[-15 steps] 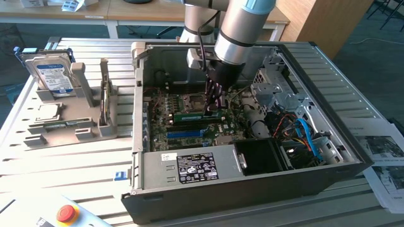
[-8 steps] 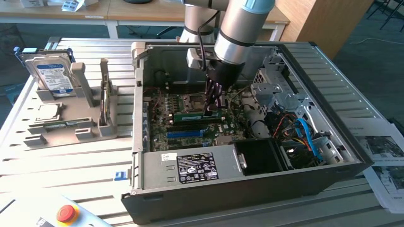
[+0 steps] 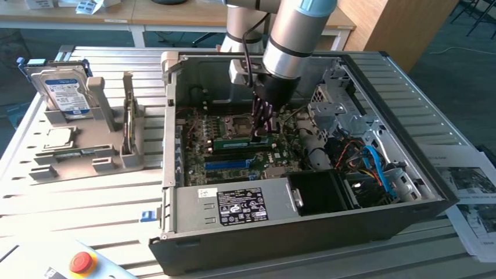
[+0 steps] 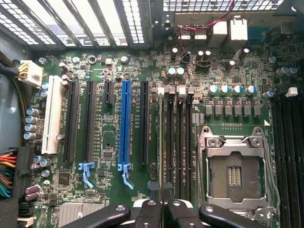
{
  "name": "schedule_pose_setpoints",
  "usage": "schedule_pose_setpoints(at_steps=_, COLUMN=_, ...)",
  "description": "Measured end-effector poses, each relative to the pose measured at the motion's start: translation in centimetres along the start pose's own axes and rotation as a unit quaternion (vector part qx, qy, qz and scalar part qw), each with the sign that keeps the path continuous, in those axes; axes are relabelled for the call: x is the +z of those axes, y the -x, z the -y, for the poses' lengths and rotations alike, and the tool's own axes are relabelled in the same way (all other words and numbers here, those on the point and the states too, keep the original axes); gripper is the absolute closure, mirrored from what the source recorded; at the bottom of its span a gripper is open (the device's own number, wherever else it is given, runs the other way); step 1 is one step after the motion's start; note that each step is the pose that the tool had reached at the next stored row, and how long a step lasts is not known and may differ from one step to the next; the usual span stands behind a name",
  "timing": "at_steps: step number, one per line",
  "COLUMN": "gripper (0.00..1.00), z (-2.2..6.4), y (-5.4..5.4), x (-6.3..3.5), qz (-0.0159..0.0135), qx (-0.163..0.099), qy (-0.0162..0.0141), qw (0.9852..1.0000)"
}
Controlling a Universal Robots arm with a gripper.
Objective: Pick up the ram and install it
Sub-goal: 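Insert the ram into the slot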
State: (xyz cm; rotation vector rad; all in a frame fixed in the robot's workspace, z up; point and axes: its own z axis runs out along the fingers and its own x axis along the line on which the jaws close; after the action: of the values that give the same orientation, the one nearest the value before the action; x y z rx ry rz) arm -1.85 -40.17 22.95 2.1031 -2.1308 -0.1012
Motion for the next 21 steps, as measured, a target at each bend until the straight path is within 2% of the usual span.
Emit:
schedule_pose_setpoints(at_steps=10, gripper=0.88, z=-0.05, y=0.00, x=0.01, qz=0.0012, qx=0.000, qy=-0.0061, qw=1.0000)
schedule_pose_setpoints(at_steps=21, gripper=0.88, z=-0.11, y=0.00, x=0.01, qz=0.0013, qx=0.000, qy=-0.0077, qw=1.0000)
